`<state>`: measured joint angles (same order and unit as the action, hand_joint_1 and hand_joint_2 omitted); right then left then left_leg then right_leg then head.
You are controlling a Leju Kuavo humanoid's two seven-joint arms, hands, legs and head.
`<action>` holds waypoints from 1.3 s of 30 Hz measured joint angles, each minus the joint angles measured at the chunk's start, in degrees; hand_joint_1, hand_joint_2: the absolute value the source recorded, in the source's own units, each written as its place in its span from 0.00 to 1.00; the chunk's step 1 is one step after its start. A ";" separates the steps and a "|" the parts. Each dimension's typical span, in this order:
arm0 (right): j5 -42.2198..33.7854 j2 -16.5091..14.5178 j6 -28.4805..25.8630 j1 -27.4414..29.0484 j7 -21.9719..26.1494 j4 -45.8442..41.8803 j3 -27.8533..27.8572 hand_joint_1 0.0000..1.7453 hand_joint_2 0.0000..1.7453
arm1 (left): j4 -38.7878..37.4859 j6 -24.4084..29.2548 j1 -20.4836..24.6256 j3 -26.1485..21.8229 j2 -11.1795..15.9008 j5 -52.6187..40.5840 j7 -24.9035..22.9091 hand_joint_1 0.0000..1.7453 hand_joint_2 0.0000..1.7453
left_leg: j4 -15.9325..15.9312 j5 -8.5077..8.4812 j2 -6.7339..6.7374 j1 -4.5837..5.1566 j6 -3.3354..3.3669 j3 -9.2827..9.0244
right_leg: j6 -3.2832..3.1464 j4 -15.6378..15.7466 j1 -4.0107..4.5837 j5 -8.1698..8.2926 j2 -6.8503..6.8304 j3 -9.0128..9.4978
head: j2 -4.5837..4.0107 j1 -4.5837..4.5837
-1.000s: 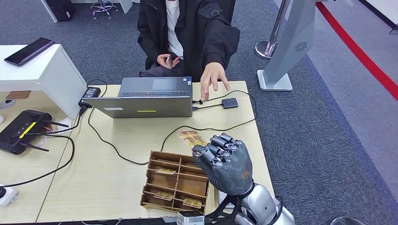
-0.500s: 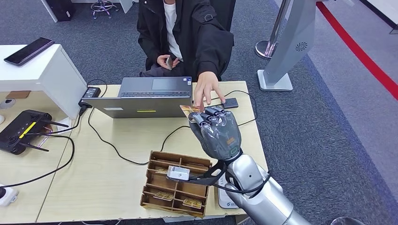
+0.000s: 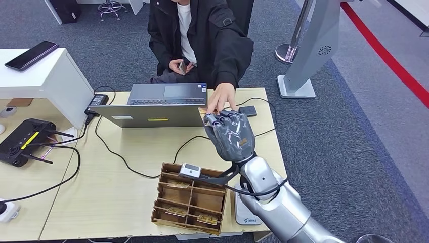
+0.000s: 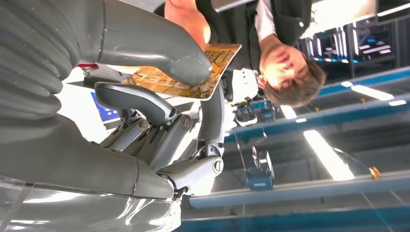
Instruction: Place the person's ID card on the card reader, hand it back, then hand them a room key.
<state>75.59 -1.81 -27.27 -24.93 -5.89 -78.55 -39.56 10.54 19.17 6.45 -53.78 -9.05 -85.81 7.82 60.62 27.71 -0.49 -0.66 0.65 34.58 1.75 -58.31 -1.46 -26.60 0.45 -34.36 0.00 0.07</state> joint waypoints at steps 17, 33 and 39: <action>-1.78 -0.47 0.25 -0.41 -0.39 0.53 -0.33 0.00 0.00 | 0.00 0.16 -0.04 0.04 0.02 1.29 -0.04 0.00 0.00 | 0.00 0.00 -0.01 0.00 0.00 0.01 | 0.00 -0.01 0.00 -0.01 0.00 -0.02 | 0.00 0.00; -30.21 1.19 -5.87 11.55 17.10 -16.03 -0.87 0.00 0.00 | 0.00 2.34 -1.62 -0.51 0.11 5.46 2.01 0.00 0.00 | 0.00 0.05 -0.01 0.00 -0.02 0.04 | 0.00 0.02 0.00 -0.05 -0.01 -0.07 | 0.00 0.01; -42.82 2.57 -4.58 17.45 25.48 -22.21 -0.65 0.00 0.00 | 0.00 2.72 -2.34 -1.07 0.14 6.45 2.49 0.00 0.00 | 0.00 0.05 0.00 0.00 -0.02 0.05 | -0.01 0.02 0.00 -0.06 0.00 -0.08 | 0.00 0.01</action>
<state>32.77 0.76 -31.84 -7.48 19.60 -100.76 -40.21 10.54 21.88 4.12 -54.86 -8.91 -79.36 10.31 60.62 27.76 -0.49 -0.65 0.63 34.62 1.74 -58.29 -1.46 -26.65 0.45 -34.44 0.00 0.07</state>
